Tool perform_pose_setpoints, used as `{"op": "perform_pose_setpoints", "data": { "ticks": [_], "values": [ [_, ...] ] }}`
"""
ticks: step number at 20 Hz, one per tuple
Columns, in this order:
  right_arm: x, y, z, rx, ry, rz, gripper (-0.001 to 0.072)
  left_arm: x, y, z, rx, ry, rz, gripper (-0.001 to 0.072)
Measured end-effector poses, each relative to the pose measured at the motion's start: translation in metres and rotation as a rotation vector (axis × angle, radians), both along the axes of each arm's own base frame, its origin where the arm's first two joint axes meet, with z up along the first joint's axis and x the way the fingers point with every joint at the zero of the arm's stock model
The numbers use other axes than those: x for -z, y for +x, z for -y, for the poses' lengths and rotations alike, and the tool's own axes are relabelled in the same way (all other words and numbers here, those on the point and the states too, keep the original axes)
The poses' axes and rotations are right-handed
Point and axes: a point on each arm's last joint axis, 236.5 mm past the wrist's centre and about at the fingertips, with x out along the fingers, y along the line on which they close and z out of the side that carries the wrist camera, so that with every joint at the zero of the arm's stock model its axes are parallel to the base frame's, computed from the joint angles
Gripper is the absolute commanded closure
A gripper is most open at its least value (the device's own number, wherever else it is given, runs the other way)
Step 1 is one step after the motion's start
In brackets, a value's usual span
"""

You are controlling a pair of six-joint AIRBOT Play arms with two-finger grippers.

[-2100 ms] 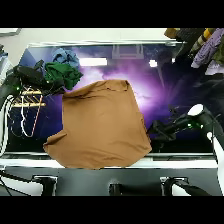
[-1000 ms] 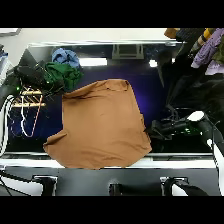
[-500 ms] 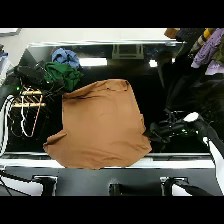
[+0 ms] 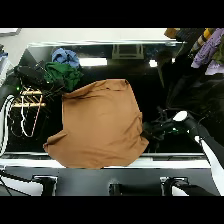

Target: Fold the clothes and pants, and hang the long-sleeved shirts on hangers.

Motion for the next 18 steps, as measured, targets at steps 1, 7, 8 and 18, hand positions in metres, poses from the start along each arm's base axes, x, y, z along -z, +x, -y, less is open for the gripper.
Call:
{"op": "perform_pose_setpoints", "data": {
  "ticks": [1, 7, 8, 18],
  "values": [
    [-0.011, 0.017, 0.006, 0.029, -0.011, 0.031, 0.0681, 0.001, -0.002, 0.001, 0.004, -0.002, -0.008, 0.0692],
    [-0.073, 0.149, 0.077, 0.219, -0.098, 0.235, 0.0682, 0.005, -0.019, 0.008, 0.036, -0.018, -0.078, 0.0692],
    [-0.076, 0.172, 0.084, 0.237, -0.103, 0.255, 0.0682, 0.006, -0.021, 0.01, 0.043, -0.02, -0.086, 0.0692],
    [-0.071, 0.291, 0.119, 0.428, -0.072, 0.306, 0.029, 0.025, -0.038, 0.034, 0.094, -0.033, -0.16, 0.0692]
  ]
}}
